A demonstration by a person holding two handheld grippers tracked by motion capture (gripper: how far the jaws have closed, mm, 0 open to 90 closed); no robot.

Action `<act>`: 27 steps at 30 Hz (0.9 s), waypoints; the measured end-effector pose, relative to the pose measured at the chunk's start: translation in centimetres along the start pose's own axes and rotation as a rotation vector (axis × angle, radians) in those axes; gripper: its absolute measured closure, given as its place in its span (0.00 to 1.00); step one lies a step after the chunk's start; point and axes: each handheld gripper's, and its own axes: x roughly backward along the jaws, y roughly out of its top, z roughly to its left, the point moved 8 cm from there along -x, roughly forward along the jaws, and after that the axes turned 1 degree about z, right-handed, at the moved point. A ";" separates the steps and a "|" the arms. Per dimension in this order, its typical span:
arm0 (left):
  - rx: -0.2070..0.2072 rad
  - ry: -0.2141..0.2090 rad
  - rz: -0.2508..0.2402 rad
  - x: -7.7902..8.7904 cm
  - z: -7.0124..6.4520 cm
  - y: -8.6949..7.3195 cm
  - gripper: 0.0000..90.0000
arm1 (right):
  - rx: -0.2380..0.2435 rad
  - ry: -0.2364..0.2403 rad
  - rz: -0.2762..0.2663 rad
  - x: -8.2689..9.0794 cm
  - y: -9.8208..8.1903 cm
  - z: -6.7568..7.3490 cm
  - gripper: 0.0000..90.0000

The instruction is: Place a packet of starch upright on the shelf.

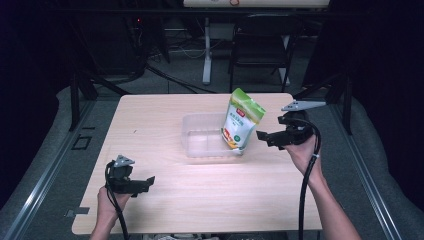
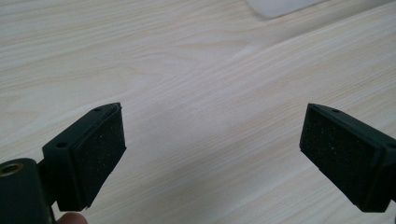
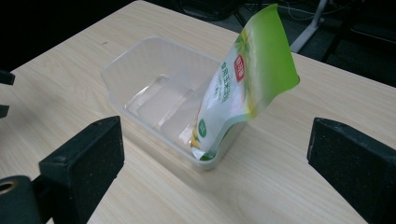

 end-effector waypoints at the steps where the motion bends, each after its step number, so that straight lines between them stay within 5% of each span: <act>1: 0.001 0.000 0.000 0.0 0.0 0.0 0.08 | 0.002 0.005 0.000 0.3 -0.3 0.2 0.02; 8: 0.000 0.001 0.004 0.0 -0.1 0.0 0.08 | 0.020 0.002 0.026 1.4 -2.9 0.7 0.00; 27: -0.001 0.003 0.002 0.0 0.0 0.0 0.08 | -0.045 -0.001 0.131 0.4 -11.1 1.2 0.00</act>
